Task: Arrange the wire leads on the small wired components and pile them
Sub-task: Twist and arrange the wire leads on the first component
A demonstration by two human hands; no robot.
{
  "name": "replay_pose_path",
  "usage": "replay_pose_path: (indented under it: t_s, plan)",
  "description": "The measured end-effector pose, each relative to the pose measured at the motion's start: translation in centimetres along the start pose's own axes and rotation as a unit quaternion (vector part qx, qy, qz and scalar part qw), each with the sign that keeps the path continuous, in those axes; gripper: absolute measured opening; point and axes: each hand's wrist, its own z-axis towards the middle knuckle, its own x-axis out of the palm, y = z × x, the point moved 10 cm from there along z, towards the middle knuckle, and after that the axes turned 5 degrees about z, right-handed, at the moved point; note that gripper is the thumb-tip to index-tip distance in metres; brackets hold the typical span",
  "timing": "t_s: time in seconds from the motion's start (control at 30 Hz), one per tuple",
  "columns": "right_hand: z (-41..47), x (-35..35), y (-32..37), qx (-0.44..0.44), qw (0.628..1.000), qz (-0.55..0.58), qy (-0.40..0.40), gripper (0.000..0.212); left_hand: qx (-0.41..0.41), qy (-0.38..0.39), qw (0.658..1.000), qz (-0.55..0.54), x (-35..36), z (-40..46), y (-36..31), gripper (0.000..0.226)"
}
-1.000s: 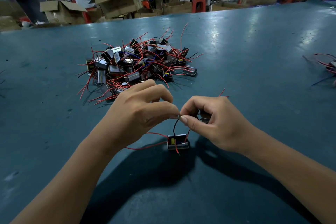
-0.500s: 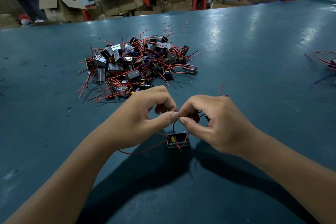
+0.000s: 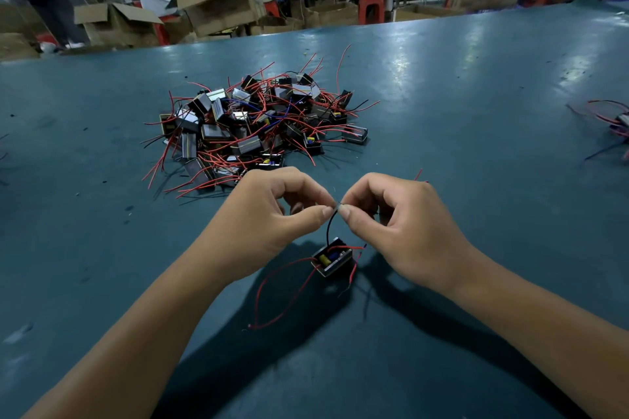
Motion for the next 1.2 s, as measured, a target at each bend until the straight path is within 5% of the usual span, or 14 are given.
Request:
replay_pose_path:
  t_s: [0.2, 0.73, 1.2]
  plan:
    - [0.2, -0.1, -0.5, 0.022, 1.000, 0.010, -0.003, 0.017, 0.071, -0.059, 0.989, 0.116, -1.0, -0.3, -1.7, 0.019]
    - [0.2, -0.1, -0.7, 0.030, 0.999, 0.028, -0.001, 0.015, 0.121, -0.052, 0.975, 0.180, 0.2, -0.4, -2.8, 0.028]
    - [0.3, -1.2, -1.6, 0.037, 0.996, 0.061, -0.046, 0.024, 0.036, -0.058, 0.995, 0.066, 0.6, 0.1, -0.4, 0.026]
